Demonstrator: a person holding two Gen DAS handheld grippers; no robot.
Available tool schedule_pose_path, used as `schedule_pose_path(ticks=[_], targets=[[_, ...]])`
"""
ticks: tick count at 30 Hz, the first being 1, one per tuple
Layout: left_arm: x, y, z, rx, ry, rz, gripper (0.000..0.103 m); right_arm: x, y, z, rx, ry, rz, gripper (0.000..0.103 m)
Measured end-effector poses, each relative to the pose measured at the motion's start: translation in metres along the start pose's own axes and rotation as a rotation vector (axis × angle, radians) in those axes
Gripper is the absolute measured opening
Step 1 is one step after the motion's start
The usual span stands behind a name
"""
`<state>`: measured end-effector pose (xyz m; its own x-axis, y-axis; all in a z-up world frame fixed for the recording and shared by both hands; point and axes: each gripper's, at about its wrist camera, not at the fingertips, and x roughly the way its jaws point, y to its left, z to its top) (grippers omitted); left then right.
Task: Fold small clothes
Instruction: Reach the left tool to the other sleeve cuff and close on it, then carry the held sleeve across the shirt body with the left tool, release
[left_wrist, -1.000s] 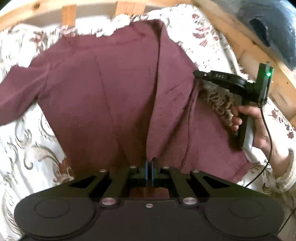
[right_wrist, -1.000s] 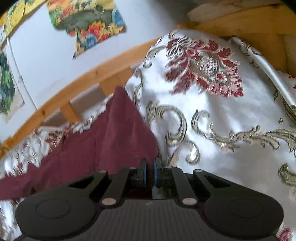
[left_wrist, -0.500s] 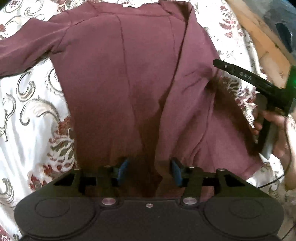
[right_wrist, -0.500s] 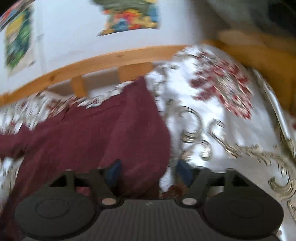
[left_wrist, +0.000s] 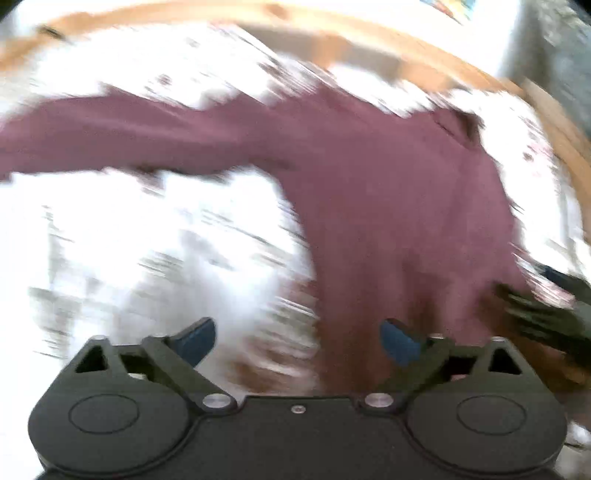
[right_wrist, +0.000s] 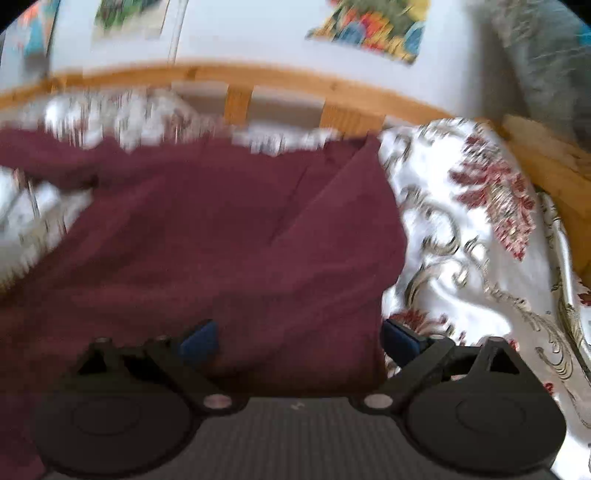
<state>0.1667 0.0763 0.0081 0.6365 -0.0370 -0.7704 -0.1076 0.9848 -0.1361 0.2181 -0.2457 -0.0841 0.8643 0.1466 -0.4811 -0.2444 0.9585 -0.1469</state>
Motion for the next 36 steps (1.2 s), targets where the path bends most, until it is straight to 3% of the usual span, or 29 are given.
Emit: schedule_pose_path(ticks=[4,7,12,15,18,21,23,24,26,30,36], targets=[[-0.026,0.061,0.01,-0.051,-0.123,0.2,0.101,-0.026,-0.004,0.009,0.08,-0.108,0.032,0.103],[-0.037,0.113,0.019,-0.148,-0.21,0.294,0.102,-0.039,-0.003,0.011,0.125,-0.141,0.058,0.103],[-0.039,0.186,0.034,-0.407,-0.304,0.363,0.102,-0.06,0.009,-0.001,0.203,-0.141,0.042,0.103],[-0.037,0.214,0.039,-0.576,-0.363,0.343,0.102,-0.06,0.016,-0.011,0.222,-0.142,0.075,0.103],[-0.038,0.223,0.042,-0.668,-0.421,0.344,0.093,-0.052,0.022,-0.015,0.191,-0.129,0.072,0.103],[-0.035,0.217,0.054,-0.64,-0.409,0.394,0.052,-0.049,0.021,-0.019,0.195,-0.124,0.065,0.103],[-0.032,0.214,0.061,-0.628,-0.384,0.431,0.016,-0.049,0.021,-0.023,0.208,-0.118,0.074,0.103],[-0.032,0.213,0.062,-0.619,-0.383,0.443,0.007,-0.049,0.02,-0.023,0.213,-0.116,0.075,0.103],[-0.038,0.209,0.064,-0.596,-0.406,0.456,0.002,-0.049,0.018,-0.023,0.222,-0.112,0.078,0.103],[-0.051,0.186,0.078,-0.487,-0.502,0.45,0.002,-0.052,0.014,-0.02,0.233,-0.132,0.088,0.103],[-0.077,0.109,0.115,-0.158,-0.638,0.276,0.002,-0.051,0.012,-0.019,0.245,-0.131,0.104,0.103]])
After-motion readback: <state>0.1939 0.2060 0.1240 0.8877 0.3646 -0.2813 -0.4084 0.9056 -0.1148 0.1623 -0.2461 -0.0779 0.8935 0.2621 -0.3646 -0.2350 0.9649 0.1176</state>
